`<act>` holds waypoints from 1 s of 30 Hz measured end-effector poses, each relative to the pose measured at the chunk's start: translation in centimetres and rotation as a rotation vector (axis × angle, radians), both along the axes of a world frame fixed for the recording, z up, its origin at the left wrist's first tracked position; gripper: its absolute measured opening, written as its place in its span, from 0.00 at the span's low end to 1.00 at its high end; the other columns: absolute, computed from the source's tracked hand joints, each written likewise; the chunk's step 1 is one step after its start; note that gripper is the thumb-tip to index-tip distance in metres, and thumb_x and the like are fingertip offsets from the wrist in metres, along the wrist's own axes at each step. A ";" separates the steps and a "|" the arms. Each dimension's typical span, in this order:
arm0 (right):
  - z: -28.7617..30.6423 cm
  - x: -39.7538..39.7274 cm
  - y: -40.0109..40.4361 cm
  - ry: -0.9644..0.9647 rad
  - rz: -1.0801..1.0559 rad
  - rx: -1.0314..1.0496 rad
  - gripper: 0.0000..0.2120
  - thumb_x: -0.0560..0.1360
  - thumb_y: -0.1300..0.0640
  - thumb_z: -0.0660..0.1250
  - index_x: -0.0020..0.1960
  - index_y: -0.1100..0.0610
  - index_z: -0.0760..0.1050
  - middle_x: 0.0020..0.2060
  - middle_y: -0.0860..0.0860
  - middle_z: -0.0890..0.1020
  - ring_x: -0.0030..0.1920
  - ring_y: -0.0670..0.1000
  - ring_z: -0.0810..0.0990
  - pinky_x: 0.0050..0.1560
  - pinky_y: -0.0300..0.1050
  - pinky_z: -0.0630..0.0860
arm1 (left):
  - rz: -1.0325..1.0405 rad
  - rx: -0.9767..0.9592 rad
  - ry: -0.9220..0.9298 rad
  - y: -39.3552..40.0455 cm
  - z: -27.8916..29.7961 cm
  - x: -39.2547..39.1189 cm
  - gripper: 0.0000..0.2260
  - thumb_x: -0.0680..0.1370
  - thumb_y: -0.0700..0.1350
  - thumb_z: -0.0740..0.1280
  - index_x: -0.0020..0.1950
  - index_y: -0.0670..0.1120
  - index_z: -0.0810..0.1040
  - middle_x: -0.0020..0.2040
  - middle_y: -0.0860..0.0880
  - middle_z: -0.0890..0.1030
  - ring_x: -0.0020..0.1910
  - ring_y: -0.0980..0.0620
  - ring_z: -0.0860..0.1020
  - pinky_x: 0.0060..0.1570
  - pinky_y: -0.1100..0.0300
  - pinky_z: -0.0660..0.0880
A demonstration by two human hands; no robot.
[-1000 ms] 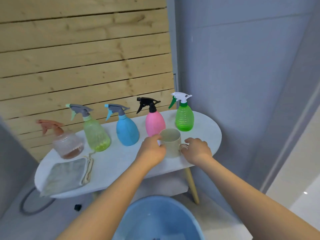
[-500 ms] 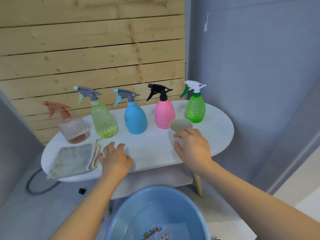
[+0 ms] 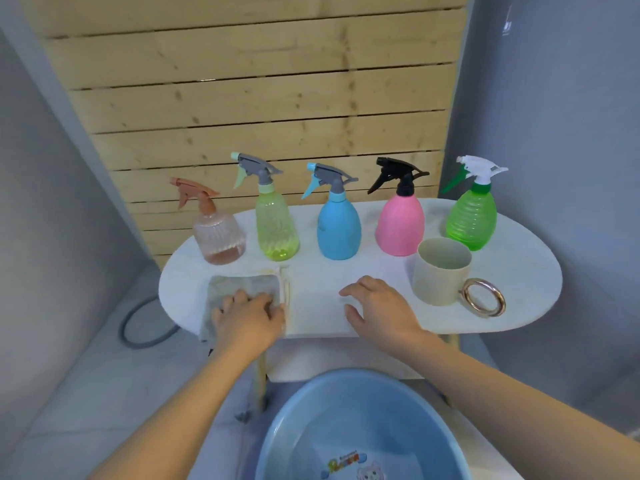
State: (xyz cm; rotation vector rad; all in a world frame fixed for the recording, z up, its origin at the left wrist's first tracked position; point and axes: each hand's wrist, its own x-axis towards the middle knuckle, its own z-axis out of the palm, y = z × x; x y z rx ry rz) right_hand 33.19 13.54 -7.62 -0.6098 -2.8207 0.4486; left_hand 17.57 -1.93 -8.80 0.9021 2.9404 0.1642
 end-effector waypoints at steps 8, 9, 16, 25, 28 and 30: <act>-2.1 -6.6 -2.0 -0.037 0.205 0.004 0.21 0.80 0.53 0.56 0.72 0.50 0.64 0.72 0.50 0.64 0.71 0.53 0.62 0.68 0.45 0.57 | -0.112 -0.073 -0.030 -0.6 -1.8 -3.1 0.30 0.78 0.65 0.49 0.77 0.60 0.43 0.79 0.45 0.41 0.77 0.43 0.39 0.72 0.41 0.36; -2.2 -7.7 -2.5 -0.013 0.231 0.005 0.21 0.80 0.54 0.55 0.72 0.50 0.64 0.72 0.50 0.64 0.71 0.53 0.62 0.68 0.46 0.57 | -0.103 -0.075 -0.014 -1.1 -2.0 -3.8 0.30 0.79 0.64 0.49 0.77 0.60 0.42 0.79 0.46 0.41 0.77 0.44 0.39 0.72 0.42 0.36; -2.7 -14.5 -5.3 0.040 0.300 -0.066 0.20 0.81 0.55 0.55 0.73 0.52 0.63 0.72 0.50 0.64 0.72 0.52 0.61 0.70 0.44 0.54 | 0.068 -0.029 -0.033 -3.3 -2.3 -10.8 0.29 0.77 0.64 0.48 0.76 0.61 0.42 0.79 0.49 0.44 0.77 0.48 0.41 0.73 0.44 0.39; -4.1 -11.3 -3.2 0.217 0.073 -0.074 0.15 0.76 0.62 0.59 0.60 0.58 0.77 0.55 0.54 0.79 0.57 0.56 0.74 0.60 0.47 0.68 | -0.080 -0.046 -0.056 -2.6 -2.8 -8.2 0.31 0.74 0.66 0.48 0.76 0.63 0.45 0.79 0.51 0.42 0.77 0.47 0.41 0.73 0.44 0.41; -3.8 -9.6 -2.3 0.113 0.058 0.007 0.15 0.76 0.62 0.59 0.61 0.57 0.76 0.56 0.53 0.78 0.57 0.56 0.74 0.59 0.47 0.67 | -0.133 -0.090 -0.084 -2.1 -2.5 -6.4 0.34 0.71 0.68 0.44 0.76 0.63 0.42 0.78 0.51 0.40 0.77 0.46 0.38 0.72 0.44 0.39; -3.1 -7.8 -1.5 0.009 0.026 0.068 0.17 0.76 0.60 0.58 0.64 0.55 0.74 0.59 0.52 0.76 0.59 0.55 0.72 0.60 0.45 0.66 | -0.181 -0.116 -0.094 -1.2 -2.1 -4.7 0.32 0.75 0.69 0.46 0.76 0.62 0.41 0.78 0.50 0.38 0.76 0.46 0.37 0.72 0.44 0.38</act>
